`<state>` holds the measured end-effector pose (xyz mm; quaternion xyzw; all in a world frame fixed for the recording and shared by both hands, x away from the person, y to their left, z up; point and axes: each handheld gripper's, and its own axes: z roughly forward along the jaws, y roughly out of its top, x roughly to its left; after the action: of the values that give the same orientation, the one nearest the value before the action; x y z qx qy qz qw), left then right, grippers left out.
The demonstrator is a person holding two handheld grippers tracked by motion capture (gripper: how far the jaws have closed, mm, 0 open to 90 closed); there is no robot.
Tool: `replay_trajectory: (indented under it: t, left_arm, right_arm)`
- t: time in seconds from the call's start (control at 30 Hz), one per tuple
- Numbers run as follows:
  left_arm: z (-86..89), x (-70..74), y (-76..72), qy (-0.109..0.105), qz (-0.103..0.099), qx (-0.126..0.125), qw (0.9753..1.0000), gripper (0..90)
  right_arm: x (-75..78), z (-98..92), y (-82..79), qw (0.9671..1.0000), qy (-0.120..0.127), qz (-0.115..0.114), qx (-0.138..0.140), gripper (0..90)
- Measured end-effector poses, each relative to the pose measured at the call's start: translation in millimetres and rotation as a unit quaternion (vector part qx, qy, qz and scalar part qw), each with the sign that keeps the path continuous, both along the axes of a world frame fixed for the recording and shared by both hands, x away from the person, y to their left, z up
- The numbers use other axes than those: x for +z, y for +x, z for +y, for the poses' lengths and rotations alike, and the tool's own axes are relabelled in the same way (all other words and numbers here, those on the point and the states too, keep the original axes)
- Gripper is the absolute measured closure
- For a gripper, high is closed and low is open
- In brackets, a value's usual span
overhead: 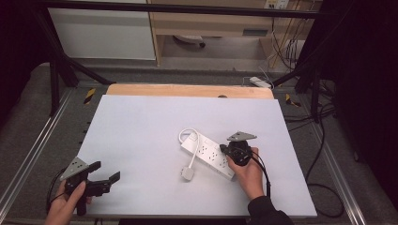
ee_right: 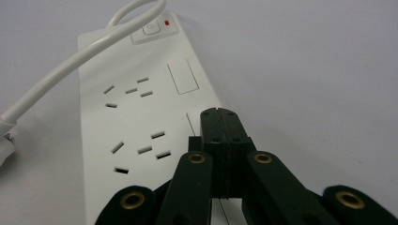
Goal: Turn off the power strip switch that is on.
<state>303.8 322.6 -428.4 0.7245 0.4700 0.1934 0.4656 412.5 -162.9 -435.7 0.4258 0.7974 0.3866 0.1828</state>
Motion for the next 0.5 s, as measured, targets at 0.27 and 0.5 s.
replay_trajectory:
  t: [0.27,0.5]
  left_arm:
    - [0.2,-0.2,0.3,0.001,-0.001,-0.001,1.0000,7.0]
    - [0.2,-0.1,0.2,-0.001,-0.001,0.000,1.0000,7.0]
  right_arm:
    - [-0.3,-0.6,-0.2,1.0000,-0.001,-0.004,0.003,90.0]
    - [-0.5,-0.4,0.0,1.0000,0.001,-0.005,0.004,90.0]
